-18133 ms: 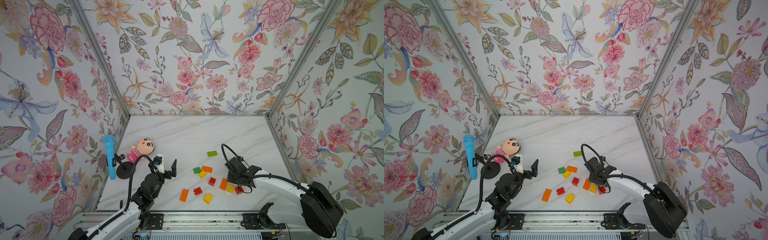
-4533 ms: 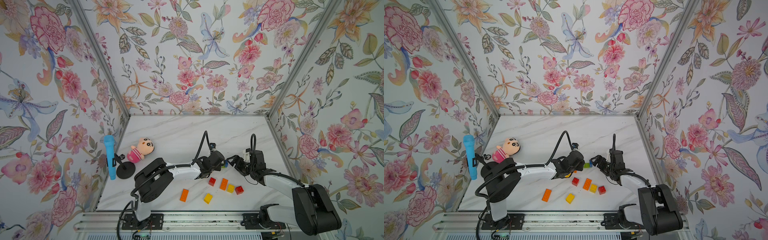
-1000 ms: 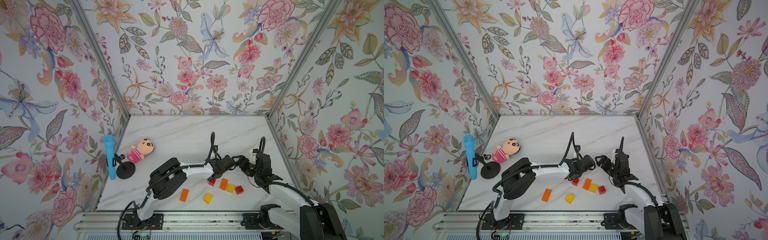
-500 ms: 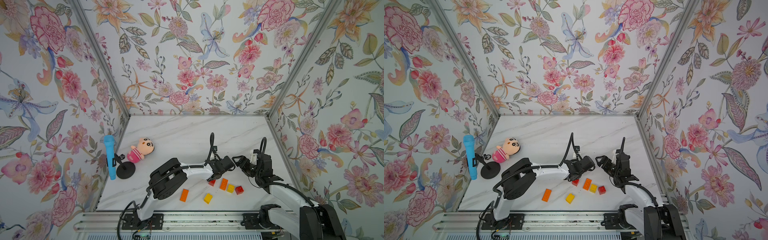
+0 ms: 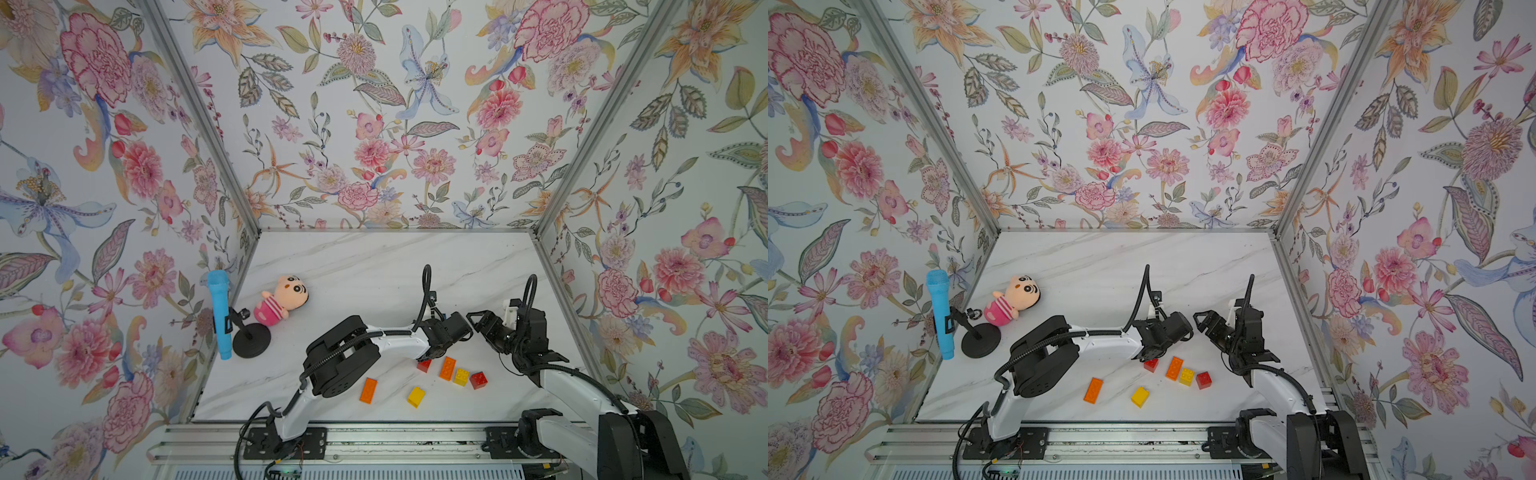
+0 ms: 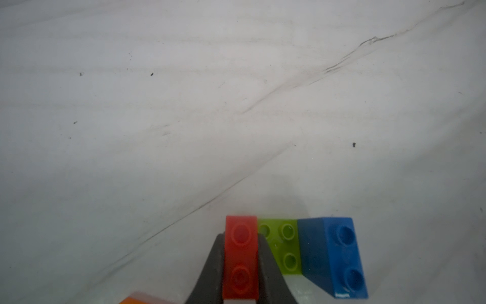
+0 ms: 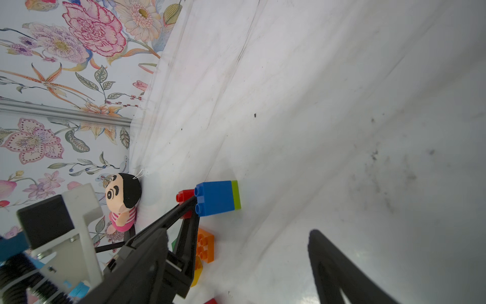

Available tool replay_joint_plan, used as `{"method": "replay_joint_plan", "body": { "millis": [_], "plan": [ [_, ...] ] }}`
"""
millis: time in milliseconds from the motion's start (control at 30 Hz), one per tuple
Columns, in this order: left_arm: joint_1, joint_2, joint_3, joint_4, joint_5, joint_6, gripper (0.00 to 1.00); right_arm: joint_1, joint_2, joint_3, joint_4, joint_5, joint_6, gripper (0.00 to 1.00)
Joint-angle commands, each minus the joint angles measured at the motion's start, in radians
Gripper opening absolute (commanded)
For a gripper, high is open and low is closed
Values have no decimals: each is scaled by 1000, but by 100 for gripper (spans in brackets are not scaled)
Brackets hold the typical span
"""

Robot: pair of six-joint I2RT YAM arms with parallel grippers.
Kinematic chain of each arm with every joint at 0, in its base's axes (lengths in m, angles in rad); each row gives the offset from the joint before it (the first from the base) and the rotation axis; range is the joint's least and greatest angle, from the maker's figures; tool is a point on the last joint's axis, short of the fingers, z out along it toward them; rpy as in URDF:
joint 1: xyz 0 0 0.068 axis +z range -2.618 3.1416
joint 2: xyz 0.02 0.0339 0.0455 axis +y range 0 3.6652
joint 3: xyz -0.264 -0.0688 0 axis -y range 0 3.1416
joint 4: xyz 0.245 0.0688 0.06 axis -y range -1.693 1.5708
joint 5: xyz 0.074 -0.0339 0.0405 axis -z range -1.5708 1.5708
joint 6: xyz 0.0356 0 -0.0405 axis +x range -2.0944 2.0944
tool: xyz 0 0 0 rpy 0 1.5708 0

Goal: Assemble the letter p with lego
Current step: Assemble the lego brick with the lego brick.

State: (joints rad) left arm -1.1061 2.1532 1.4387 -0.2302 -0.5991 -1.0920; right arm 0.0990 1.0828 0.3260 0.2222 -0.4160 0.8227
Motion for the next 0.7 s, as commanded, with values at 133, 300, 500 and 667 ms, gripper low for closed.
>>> {"method": "replay_joint_plan", "body": {
  "millis": [133,300,500,667],
  "plan": [
    [24,77,-64,-82,48,19,0,-22,-9,16,-3,-20,-11,86],
    [37,86,-64,-83,60,29,0,-28,-5,17,-6,-19,-11,86],
    [41,72,-84,-51,71,47,0,-31,-11,18,-17,-11,-16,86],
    [53,47,-112,-16,85,68,0,-31,-12,20,-19,-9,-14,86]
  ]
}}
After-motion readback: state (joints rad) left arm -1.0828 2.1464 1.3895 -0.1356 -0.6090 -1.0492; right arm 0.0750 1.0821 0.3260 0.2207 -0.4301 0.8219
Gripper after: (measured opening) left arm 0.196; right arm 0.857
